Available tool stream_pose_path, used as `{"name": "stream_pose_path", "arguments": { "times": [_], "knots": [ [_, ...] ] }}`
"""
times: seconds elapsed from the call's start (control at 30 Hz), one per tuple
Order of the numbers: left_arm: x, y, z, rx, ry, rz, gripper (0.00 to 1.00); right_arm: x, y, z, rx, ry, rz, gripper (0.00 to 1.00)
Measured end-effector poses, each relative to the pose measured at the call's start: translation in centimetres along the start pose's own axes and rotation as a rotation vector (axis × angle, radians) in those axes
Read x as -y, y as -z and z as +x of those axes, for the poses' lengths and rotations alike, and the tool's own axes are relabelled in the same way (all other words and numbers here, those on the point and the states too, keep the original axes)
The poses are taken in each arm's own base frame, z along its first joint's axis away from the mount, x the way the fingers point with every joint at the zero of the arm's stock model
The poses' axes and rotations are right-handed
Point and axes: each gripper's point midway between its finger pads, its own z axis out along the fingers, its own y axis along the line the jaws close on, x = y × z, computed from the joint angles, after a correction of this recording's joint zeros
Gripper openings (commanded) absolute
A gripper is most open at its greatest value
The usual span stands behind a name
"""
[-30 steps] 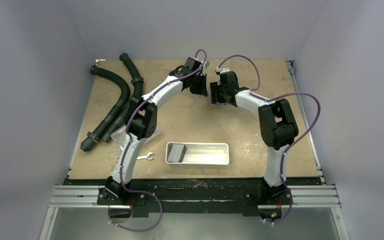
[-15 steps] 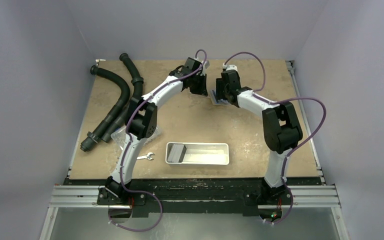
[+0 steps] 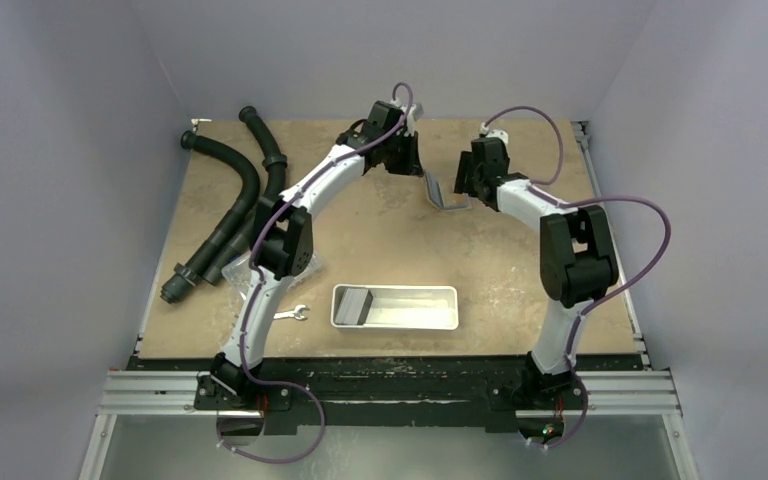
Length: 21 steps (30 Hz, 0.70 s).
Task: Put the credit cards into the card holder
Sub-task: Open the card holder at the center of the board.
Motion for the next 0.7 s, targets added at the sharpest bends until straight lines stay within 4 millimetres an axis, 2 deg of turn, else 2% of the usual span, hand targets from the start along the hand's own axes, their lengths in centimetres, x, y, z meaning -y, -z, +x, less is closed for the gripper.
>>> {"name": "stream_pose_path", "arguments": {
  "times": [0.1, 0.2, 0.33, 0.47, 0.7],
  "knots": [
    [1.1, 0.1, -1.1, 0.033, 0.007, 0.047, 0.0, 0.1, 0.1, 1.2, -0.035, -0.028, -0.066, 0.71],
    [1.7, 0.2, -1.3, 0.034, 0.025, 0.073, 0.0, -1.3, 0.8, 1.8, -0.053, -0.042, -0.187, 0.71],
    [1.9, 0.2, -1.2, 0.029, 0.036, 0.084, 0.0, -4.3, 1.7, 1.5, -0.054, -0.039, -0.347, 0.71],
    [2.0, 0.2, -1.1, 0.027, 0.044, 0.087, 0.0, -6.4, 2.5, 1.3, -0.056, -0.045, -0.462, 0.71],
    [2.2, 0.2, -1.1, 0.025, 0.05, 0.094, 0.0, -7.4, 3.0, 0.9, -0.046, -0.051, -0.52, 0.68]
  ]
}}
